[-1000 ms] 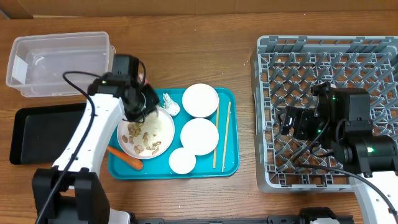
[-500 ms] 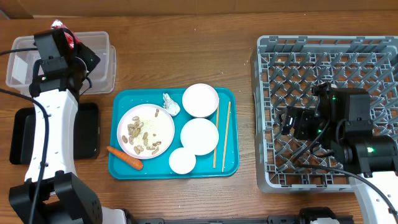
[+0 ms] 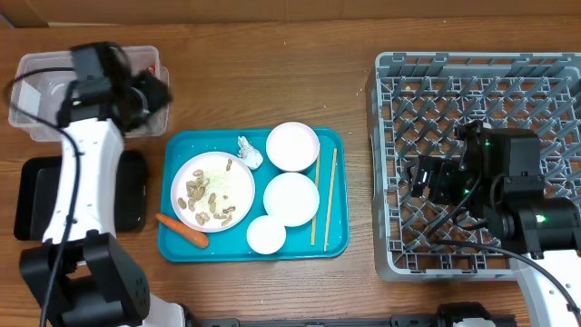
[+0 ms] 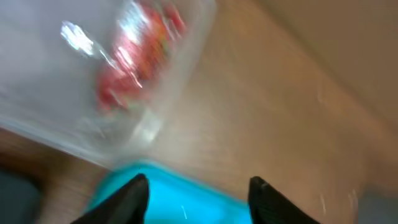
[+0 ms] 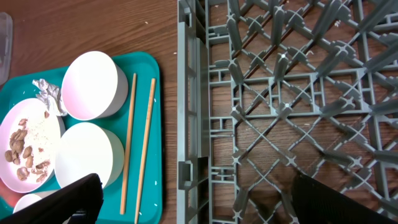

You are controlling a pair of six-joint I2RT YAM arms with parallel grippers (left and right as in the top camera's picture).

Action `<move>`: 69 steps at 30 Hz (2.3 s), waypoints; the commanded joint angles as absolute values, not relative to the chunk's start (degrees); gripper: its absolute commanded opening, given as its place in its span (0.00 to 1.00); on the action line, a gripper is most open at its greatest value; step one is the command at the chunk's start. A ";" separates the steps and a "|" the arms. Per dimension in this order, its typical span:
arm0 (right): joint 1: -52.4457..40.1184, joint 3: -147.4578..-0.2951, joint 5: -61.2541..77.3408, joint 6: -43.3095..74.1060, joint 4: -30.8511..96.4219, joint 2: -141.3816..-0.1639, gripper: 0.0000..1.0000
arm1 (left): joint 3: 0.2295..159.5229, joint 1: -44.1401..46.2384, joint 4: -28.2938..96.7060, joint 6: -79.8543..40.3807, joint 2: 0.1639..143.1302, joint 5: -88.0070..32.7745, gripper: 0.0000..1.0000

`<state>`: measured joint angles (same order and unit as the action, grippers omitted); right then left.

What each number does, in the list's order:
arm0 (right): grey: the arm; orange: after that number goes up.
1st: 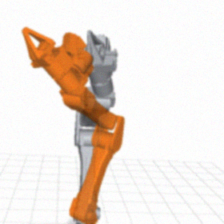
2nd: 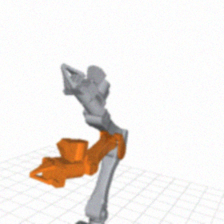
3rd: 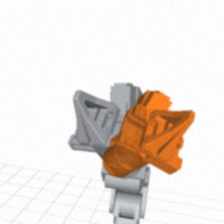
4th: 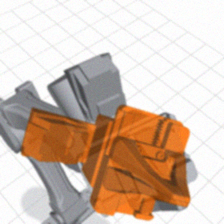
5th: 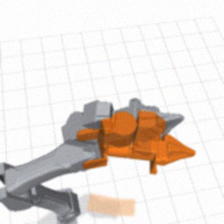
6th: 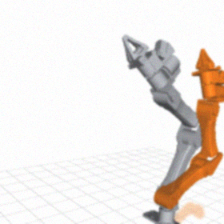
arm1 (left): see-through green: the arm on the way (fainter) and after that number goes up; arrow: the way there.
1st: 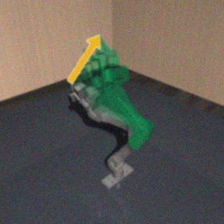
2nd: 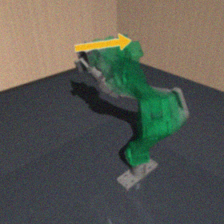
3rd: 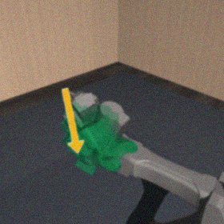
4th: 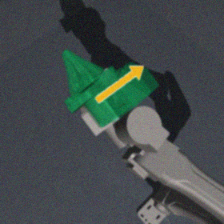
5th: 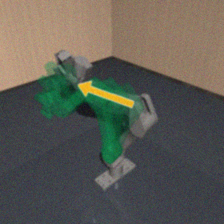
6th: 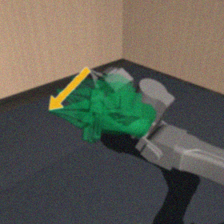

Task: Sort waste into correct bins and load items into the dishwasher
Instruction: 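Carry the wrapper to the clear bin and release it, then grasp the crumpled white tissue with the left gripper, then drop the tissue into the clear bin with the left gripper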

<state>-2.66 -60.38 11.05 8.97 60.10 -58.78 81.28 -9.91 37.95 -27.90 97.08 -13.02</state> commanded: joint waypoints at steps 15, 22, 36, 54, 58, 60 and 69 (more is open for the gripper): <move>-2.50 -61.56 10.11 8.97 61.23 -58.63 1.00 | 81.32 11.64 48.93 -26.37 108.57 -8.27 0.63; -2.50 -61.54 10.11 8.97 61.23 -58.87 1.00 | 81.32 11.66 47.51 -26.37 112.16 -7.77 0.45; -2.50 -61.54 9.87 8.95 61.76 -58.96 1.00 | 88.60 8.78 51.13 -26.22 111.35 -7.03 0.04; -2.50 -61.54 9.45 8.97 61.78 -58.96 1.00 | 104.73 -15.88 47.72 -25.26 109.51 0.08 0.52; -2.50 -61.54 9.45 8.97 61.80 -58.96 1.00 | 104.73 -15.64 49.63 -25.23 109.49 -0.36 0.51; -2.50 -61.54 9.47 8.97 61.84 -58.96 1.00 | 104.75 -15.20 54.00 -25.19 109.47 -3.62 0.48; -2.50 -61.54 9.56 8.97 59.77 -58.98 1.00 | 104.73 -11.86 83.77 -17.41 109.49 -8.38 0.58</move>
